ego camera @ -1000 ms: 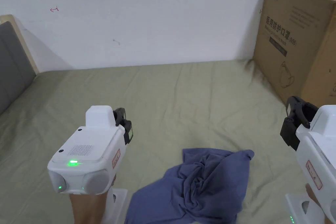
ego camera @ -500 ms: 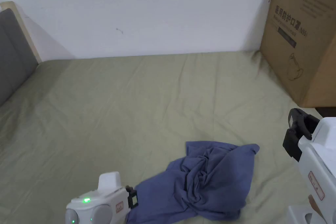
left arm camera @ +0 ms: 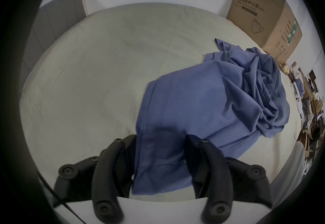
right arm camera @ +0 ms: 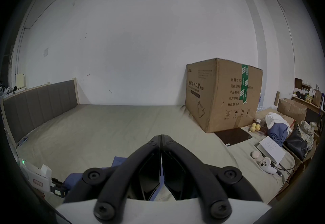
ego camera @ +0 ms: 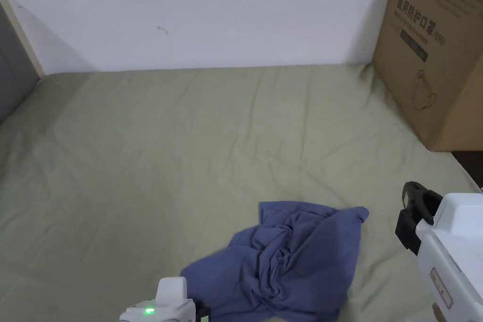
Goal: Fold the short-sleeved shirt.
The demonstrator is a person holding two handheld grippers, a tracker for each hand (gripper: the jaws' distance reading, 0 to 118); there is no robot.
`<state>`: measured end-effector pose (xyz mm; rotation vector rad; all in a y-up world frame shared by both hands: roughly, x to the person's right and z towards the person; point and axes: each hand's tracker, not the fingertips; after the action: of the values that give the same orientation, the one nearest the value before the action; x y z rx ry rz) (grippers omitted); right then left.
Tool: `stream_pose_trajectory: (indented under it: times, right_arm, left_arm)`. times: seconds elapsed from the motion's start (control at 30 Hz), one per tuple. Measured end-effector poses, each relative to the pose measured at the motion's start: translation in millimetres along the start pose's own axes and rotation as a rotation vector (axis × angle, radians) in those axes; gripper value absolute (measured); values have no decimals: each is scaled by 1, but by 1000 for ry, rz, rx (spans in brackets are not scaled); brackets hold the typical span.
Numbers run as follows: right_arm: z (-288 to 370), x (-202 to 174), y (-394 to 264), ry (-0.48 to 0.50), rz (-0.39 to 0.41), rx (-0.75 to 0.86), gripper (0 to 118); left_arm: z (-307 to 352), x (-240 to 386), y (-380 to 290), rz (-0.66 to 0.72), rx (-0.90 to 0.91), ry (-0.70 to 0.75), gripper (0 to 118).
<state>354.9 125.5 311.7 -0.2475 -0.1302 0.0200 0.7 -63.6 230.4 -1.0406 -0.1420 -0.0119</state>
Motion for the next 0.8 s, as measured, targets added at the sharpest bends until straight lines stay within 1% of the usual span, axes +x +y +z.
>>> stream_pose_trajectory:
  times: [0.03,0.07,0.1,0.13,0.17,0.2,0.23,0.27,0.3,0.33,0.37,0.47,0.5,0.6,0.63,0.67,0.73,0.77,0.8]
  right_arm:
    - [-7,3,-3,2,-7,-20,0]
    - [-14,4,-5,4,-15,-51,0]
    - [-22,6,-8,5,-26,-83,0]
    - [-35,9,-11,2,-34,-126,0]
    - [-49,12,-14,6,-47,-174,0]
    - [-63,14,-17,13,-58,-220,8]
    - [-79,18,-21,19,-69,-274,24]
    - [-96,21,-26,20,-87,-318,48]
    - [-114,25,-32,44,-104,-363,82]
    - [-135,30,-41,53,-105,-418,101]
    - [-155,32,-48,60,-98,-458,108]
    - [-202,36,-70,51,-91,-553,108]
    - [-216,37,-76,46,-111,-595,106]
    - [-255,41,-93,49,-129,-677,105]
    - [-264,41,-98,47,-128,-693,102]
    - [-271,40,-103,49,-121,-714,97]
    - [-277,32,-110,74,-106,-754,72]
    - [-277,30,-115,96,-114,-771,57]
    - [-277,28,-118,105,-124,-785,33]
  left_arm:
    - [7,-1,3,3,15,-18,13]
    - [10,-5,5,17,50,-71,1]
    - [12,-7,6,44,46,-99,0]
    - [10,-11,9,53,35,-82,0]
    - [13,-14,10,67,56,-108,0]
    - [19,-17,12,93,90,-121,0]
    - [25,-20,14,115,106,-131,0]
    - [32,-20,20,133,125,-151,0]
    - [37,-22,23,146,144,-165,0]
    - [41,-24,25,147,151,-174,0]
    - [45,-25,28,145,156,-180,0]
    - [43,-30,32,151,175,-194,0]
    - [43,-32,33,159,180,-202,0]
    - [46,-29,35,167,176,-206,0]
    - [46,-30,34,167,174,-206,0]
    - [43,-31,34,167,173,-209,0]
    - [42,-33,33,171,167,-210,0]
    - [42,-34,32,173,166,-212,0]
    - [43,-33,33,175,166,-213,0]
